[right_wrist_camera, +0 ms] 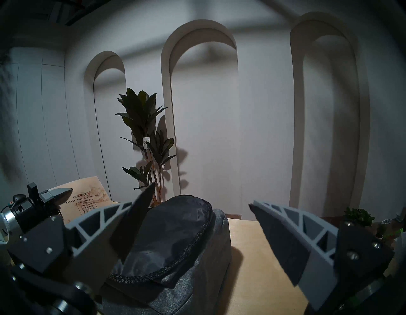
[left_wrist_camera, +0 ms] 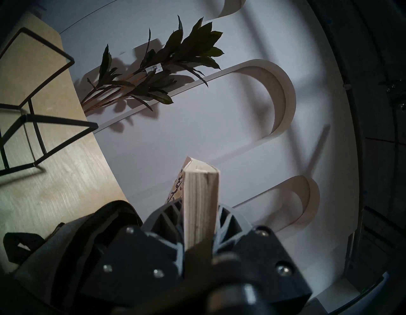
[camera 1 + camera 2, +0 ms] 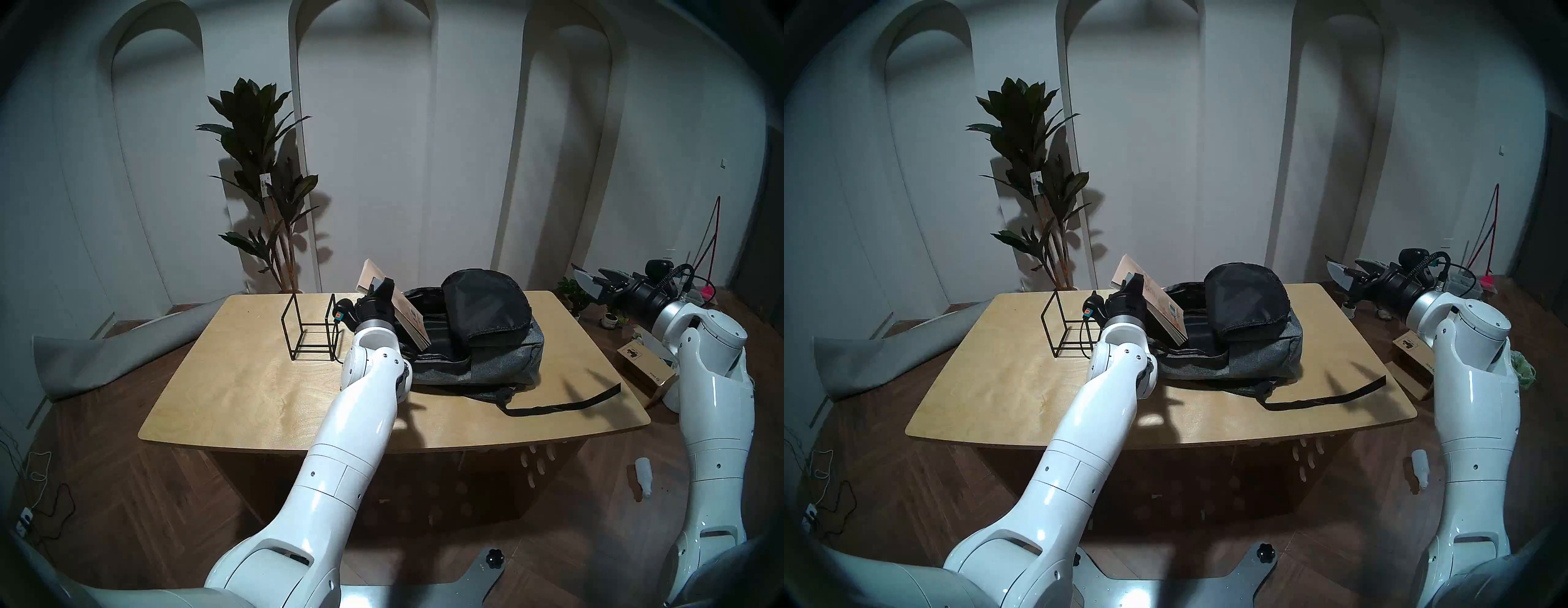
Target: Put the book into the bag and close the bag
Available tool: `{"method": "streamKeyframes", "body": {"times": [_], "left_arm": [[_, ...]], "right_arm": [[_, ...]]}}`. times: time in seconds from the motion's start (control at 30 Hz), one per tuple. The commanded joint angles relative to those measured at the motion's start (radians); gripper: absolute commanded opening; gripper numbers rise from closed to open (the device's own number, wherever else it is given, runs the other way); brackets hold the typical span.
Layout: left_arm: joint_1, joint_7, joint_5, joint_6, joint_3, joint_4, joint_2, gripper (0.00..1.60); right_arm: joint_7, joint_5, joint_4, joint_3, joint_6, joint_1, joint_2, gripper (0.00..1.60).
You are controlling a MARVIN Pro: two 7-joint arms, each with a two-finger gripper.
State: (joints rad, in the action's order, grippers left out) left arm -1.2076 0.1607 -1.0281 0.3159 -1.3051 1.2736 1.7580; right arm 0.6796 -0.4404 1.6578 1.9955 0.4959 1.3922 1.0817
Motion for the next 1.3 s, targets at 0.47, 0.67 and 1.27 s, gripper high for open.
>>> {"method": "streamKeyframes", "body": {"times": [0.47,0.67,1.27], "left_arm": [[0.087,-0.071,-0.088,0.068,0.04,-0.082,0.042,0.0],[0.097,-0.082,-0.105,0.08,0.047,-0.121,0.052,0.0],[0.125,-0.045,-0.12,0.109,0.113,-0.201,0.069,0.0]], "right_arm": [[-0.042,0.026,0.036,-0.025,0.01,-0.05,-0.007,1.6],[-0.052,0.027,0.043,-0.039,0.014,-0.06,-0.006,1.6],[-0.075,0.022,0.035,-0.064,0.022,-0.088,-0.012,1.6]]}}
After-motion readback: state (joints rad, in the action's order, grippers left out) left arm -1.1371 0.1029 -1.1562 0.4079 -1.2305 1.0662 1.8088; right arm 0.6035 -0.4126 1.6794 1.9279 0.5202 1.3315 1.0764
